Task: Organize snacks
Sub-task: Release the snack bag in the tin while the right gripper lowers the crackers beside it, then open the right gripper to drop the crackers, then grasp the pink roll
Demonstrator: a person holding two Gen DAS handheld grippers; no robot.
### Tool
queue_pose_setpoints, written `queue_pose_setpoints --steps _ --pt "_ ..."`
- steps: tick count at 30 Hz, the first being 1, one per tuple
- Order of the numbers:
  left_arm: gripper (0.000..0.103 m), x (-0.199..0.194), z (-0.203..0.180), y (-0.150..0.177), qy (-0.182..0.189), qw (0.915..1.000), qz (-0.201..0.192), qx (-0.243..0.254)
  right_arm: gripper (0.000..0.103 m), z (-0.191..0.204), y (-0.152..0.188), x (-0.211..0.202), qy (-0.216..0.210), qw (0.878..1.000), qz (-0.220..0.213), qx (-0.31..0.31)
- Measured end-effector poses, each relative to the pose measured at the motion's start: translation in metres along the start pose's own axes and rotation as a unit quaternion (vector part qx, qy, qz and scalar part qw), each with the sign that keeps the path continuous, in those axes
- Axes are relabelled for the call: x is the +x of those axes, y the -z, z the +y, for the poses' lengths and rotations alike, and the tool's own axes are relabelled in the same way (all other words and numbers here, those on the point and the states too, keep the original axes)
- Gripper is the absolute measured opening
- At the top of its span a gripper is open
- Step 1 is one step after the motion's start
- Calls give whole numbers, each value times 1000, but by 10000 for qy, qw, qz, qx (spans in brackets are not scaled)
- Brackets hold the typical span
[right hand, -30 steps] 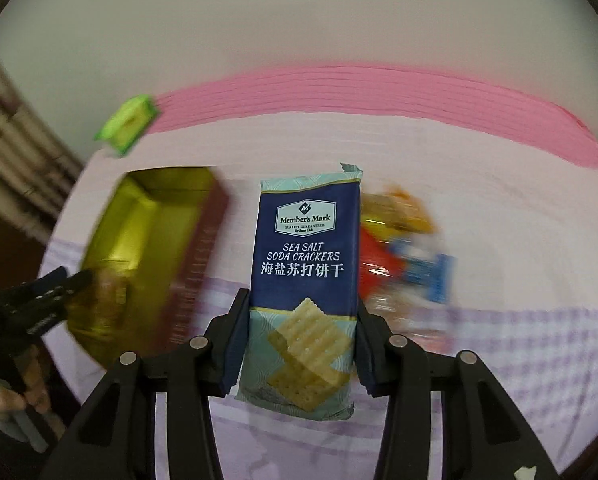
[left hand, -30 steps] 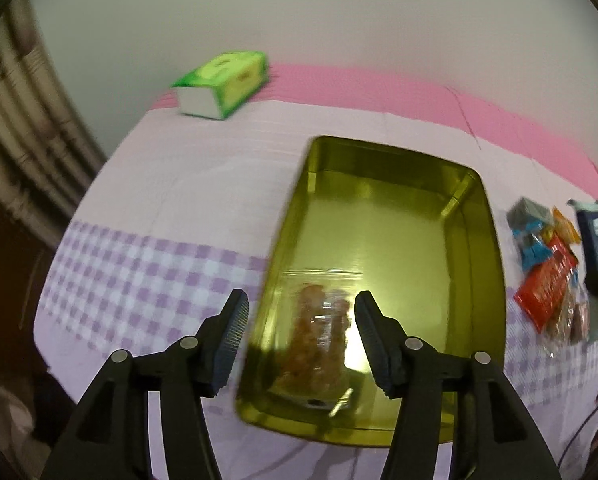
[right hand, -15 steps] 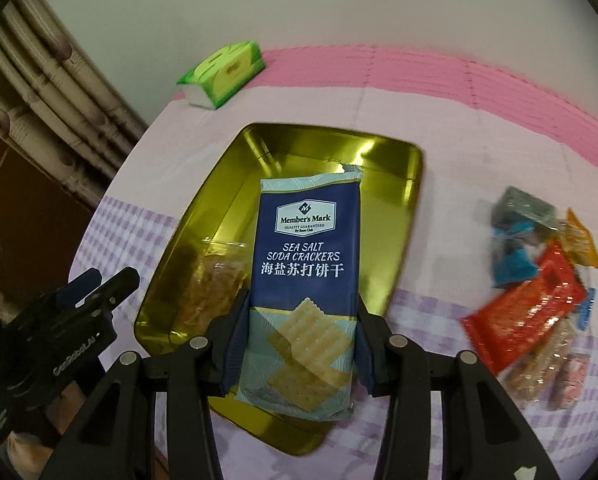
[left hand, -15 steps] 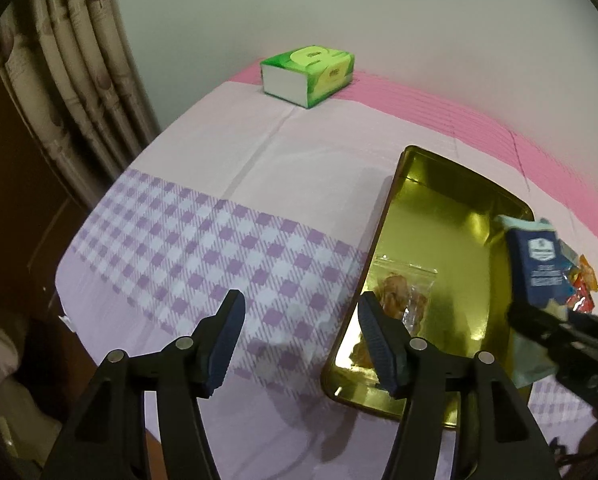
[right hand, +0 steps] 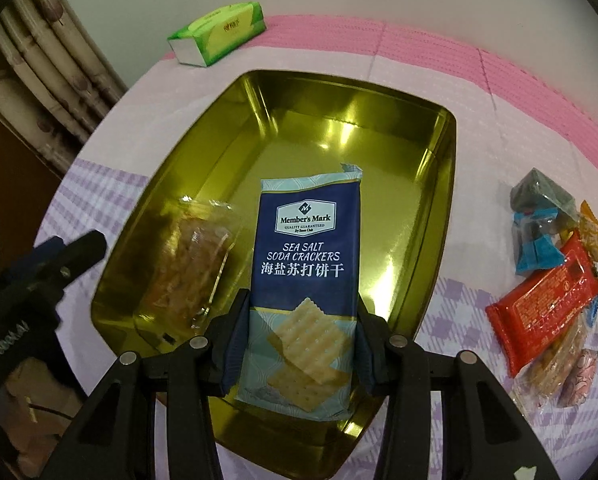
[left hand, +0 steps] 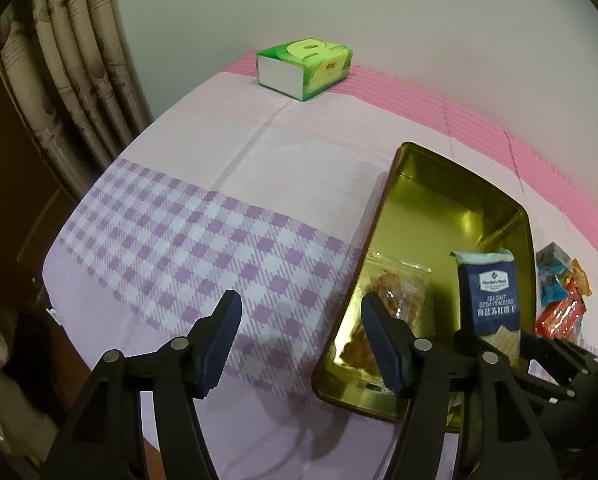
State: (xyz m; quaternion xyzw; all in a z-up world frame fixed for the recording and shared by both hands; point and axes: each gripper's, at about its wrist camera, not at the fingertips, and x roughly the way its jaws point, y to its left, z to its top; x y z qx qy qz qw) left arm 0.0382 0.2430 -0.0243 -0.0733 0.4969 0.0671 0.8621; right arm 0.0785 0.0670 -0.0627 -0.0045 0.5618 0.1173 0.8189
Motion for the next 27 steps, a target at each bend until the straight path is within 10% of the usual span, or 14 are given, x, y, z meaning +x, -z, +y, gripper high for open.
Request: queue_pose_setpoints --steps 27 --pt "64 4 2 2 -64 10000 60 -26 44 1 -13 12 848 9955 13 -433"
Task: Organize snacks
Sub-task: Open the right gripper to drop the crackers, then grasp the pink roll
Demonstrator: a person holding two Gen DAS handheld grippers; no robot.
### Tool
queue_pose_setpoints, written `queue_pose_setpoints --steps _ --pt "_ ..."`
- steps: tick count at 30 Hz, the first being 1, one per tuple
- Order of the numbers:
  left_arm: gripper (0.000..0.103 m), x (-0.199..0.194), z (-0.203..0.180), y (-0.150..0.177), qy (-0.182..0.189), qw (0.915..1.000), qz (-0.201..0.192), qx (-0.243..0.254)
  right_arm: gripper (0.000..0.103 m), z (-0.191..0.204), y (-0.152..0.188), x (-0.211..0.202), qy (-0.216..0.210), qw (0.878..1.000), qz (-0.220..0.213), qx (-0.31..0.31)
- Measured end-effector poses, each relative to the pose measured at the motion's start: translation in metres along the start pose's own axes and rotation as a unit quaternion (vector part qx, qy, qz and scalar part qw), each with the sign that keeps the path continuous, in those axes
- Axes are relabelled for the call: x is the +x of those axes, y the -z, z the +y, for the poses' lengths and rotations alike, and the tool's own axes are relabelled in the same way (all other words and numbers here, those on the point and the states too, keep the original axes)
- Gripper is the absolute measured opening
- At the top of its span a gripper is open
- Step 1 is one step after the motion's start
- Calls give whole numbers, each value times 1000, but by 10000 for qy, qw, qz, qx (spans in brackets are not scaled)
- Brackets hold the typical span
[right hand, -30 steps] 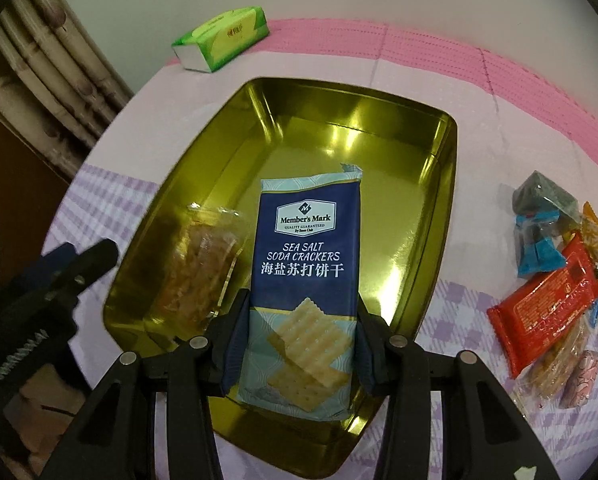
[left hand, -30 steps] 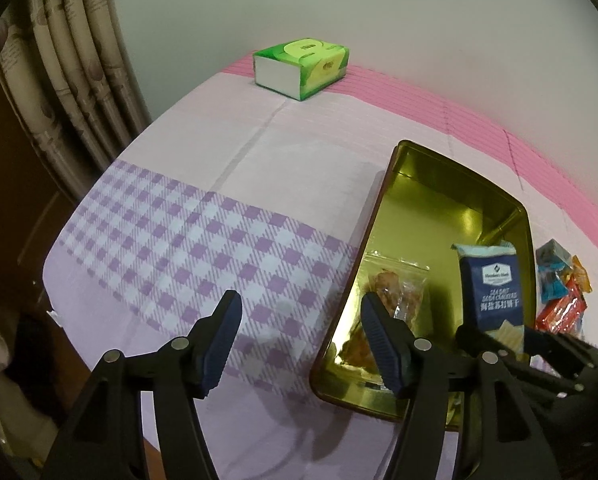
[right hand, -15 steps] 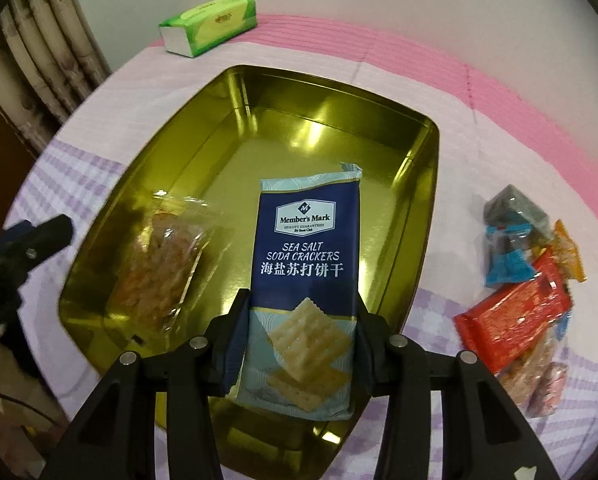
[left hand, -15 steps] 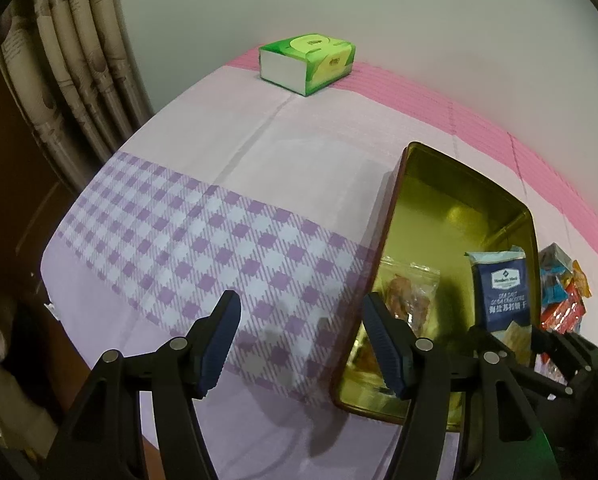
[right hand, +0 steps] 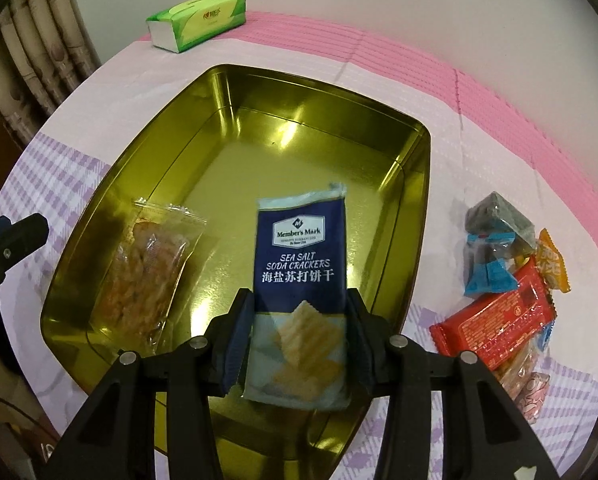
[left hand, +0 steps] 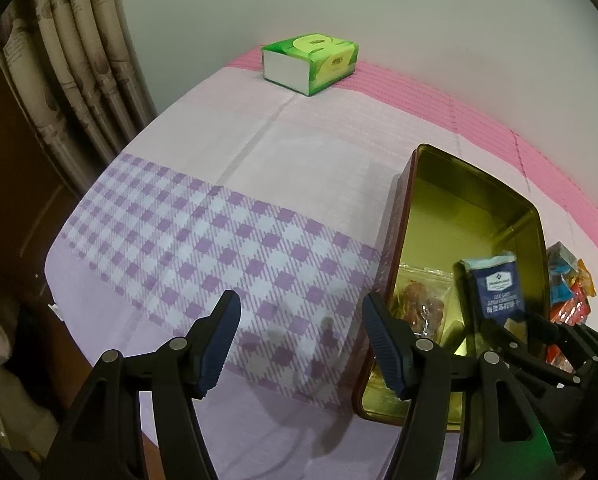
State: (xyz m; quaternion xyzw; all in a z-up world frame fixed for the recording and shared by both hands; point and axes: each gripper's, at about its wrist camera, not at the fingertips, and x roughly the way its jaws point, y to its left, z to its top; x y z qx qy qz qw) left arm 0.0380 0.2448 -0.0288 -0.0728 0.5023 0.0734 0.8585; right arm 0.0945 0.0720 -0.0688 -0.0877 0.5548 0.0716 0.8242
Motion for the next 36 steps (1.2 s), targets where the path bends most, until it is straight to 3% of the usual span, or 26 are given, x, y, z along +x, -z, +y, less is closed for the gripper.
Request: queue_pose_setpoints --steps 9,20,30,36 --pt "64 1 0 0 2 10000 30 41 45 -8 2 -5 -218 9997 -17 95" --pt "65 1 -3 1 -11 9999 2 100 50 -52 11 -54 -622 9955 -499 518" --pt "65 -5 -17 4 26 9994 -51 328 50 -175 65 -65 171 9917 -251 1246" --pt "65 -15 -34 7 25 9978 -215 630 50 -215 100 -52 430 9886 94 1440"
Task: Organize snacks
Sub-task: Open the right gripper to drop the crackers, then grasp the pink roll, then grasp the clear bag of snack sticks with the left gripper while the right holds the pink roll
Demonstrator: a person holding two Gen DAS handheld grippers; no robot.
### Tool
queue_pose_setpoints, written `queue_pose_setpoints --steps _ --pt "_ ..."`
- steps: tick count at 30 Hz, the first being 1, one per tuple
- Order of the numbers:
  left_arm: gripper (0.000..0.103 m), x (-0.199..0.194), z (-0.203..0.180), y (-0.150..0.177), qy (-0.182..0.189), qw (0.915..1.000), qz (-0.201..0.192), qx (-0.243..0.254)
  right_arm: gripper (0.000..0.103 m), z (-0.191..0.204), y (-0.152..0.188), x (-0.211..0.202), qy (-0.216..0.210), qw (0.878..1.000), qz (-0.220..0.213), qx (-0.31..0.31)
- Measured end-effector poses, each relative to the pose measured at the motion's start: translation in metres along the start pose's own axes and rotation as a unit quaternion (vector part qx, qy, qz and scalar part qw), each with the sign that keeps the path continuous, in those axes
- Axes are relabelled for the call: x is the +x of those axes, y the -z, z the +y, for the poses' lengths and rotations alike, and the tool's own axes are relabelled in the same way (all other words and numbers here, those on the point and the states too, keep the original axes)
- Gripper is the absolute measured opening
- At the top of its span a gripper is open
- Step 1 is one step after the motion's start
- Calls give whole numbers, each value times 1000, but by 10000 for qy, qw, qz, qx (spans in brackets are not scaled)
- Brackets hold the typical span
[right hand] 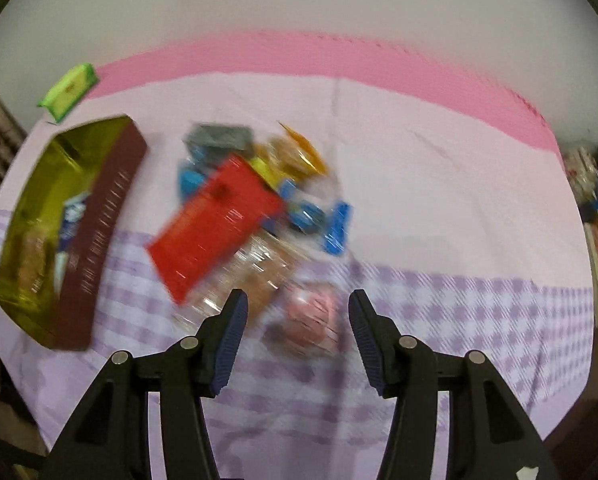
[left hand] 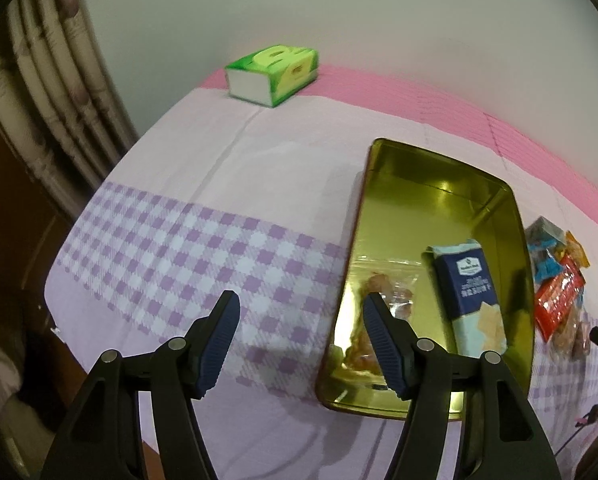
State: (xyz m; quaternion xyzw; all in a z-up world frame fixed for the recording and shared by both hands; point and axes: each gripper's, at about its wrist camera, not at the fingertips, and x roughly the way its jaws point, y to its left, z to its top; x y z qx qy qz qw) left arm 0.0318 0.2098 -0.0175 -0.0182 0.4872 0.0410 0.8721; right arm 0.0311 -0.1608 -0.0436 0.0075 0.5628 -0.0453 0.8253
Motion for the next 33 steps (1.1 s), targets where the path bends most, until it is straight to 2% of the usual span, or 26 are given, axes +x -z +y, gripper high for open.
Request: queue_pose_setpoints --steps 11,18,20,21,28,33 --pt "65 -11 -26 0 126 9992 -103 353 49 -12 10 18 -168 9998 72 107" --pt "65 -13 -53 6 211 9975 -81 667 40 -13 9 33 -260 9995 67 140" --pt "65 -15 -63 9 271 9965 -75 784 37 -13 9 35 -289 9995 53 152" --pt "65 -15 -69 10 296 9960 -74 843 31 -13 9 37 -330 9993 60 164" --pt "65 -18 -119 17 606 9901 16 1268 29 -20 9 40 -389 9990 -28 224" --pt "65 -22 -168 25 988 9809 74 1676 28 -40 10 39 -229 9993 -53 302"
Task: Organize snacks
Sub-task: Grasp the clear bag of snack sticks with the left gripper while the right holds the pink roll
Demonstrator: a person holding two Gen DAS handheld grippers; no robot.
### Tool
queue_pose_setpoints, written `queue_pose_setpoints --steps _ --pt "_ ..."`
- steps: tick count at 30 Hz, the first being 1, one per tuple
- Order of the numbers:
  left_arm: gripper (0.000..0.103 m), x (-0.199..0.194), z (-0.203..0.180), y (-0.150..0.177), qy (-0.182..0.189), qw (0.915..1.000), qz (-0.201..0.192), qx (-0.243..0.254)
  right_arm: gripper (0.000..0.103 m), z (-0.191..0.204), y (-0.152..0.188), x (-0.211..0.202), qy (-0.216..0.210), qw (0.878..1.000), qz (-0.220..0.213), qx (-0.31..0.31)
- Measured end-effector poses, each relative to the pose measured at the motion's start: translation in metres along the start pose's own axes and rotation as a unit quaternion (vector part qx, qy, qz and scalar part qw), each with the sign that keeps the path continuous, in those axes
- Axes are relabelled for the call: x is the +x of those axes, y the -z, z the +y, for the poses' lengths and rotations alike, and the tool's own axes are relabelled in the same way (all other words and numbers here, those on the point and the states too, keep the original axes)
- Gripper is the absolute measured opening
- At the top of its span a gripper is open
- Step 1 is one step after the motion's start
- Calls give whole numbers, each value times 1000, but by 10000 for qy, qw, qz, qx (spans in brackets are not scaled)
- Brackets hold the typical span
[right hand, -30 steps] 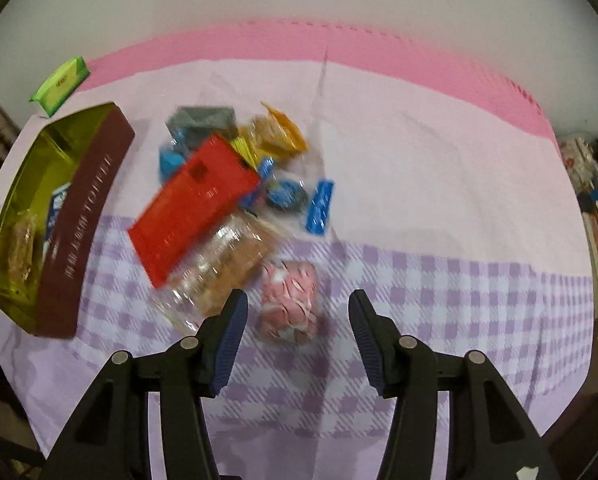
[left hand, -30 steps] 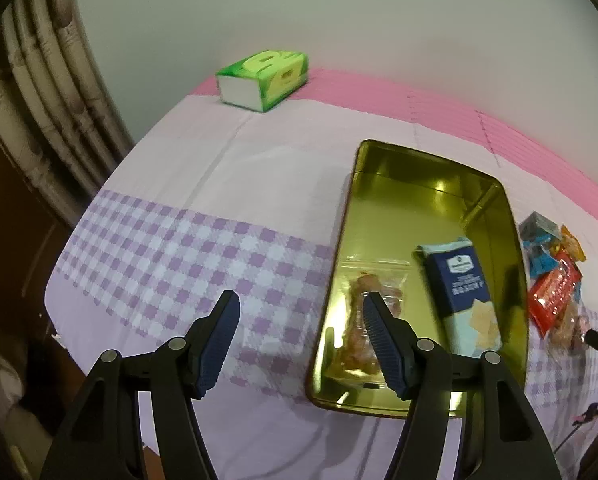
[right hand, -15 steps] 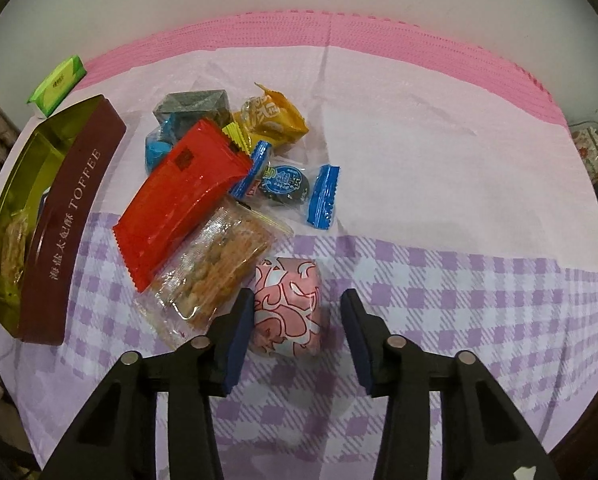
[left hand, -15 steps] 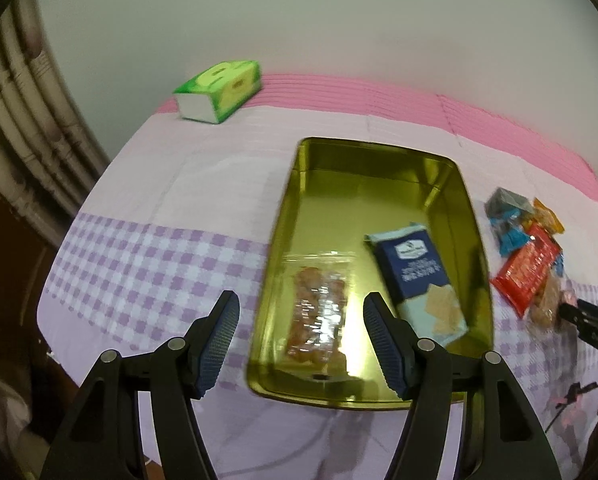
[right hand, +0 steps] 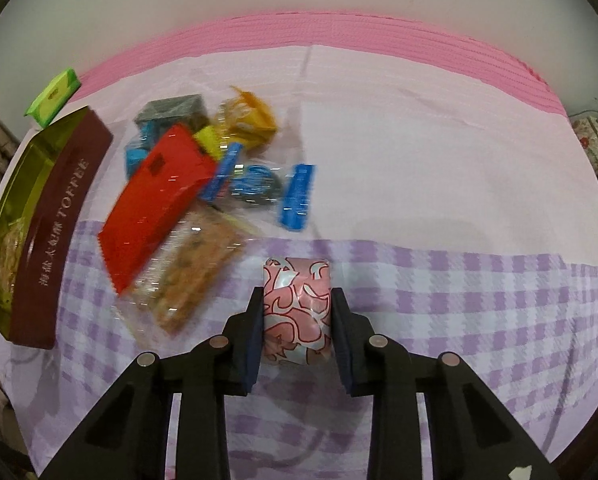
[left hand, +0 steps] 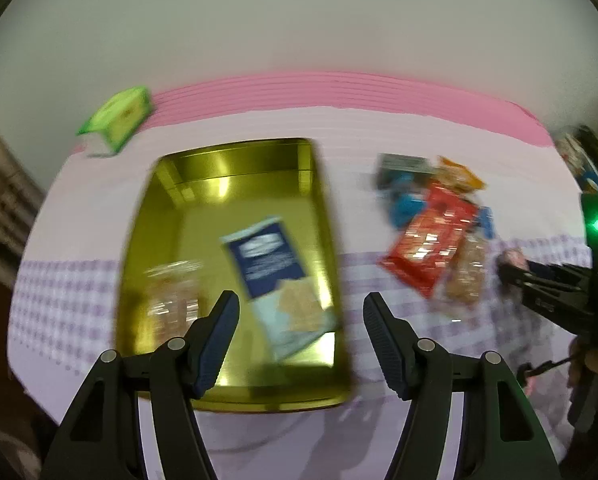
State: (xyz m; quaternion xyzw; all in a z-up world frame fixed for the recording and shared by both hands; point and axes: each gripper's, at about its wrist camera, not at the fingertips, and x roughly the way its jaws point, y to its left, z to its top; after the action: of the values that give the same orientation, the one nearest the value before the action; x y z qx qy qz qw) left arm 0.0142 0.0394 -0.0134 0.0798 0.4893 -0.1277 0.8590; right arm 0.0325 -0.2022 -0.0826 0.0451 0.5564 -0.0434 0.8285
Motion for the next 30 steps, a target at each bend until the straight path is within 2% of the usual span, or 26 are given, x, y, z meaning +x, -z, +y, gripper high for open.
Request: queue_pose_setpoints --steps 9,15,21,30 --pt "65 26 -78 -10 581 9953 254 726 28 -47 5 -2 300 9990 60 337" --pt "65 54 -112 -17 877 9904 638 853 28 -67 10 -6 244 9976 79 643" --pt "64 77 -131 -21 986 9865 1001 836 28 -70 10 -6 209 9975 73 676" --pt "53 99 -147 -28 923 9839 1277 848 28 -73 9 -6 129 9971 94 747"
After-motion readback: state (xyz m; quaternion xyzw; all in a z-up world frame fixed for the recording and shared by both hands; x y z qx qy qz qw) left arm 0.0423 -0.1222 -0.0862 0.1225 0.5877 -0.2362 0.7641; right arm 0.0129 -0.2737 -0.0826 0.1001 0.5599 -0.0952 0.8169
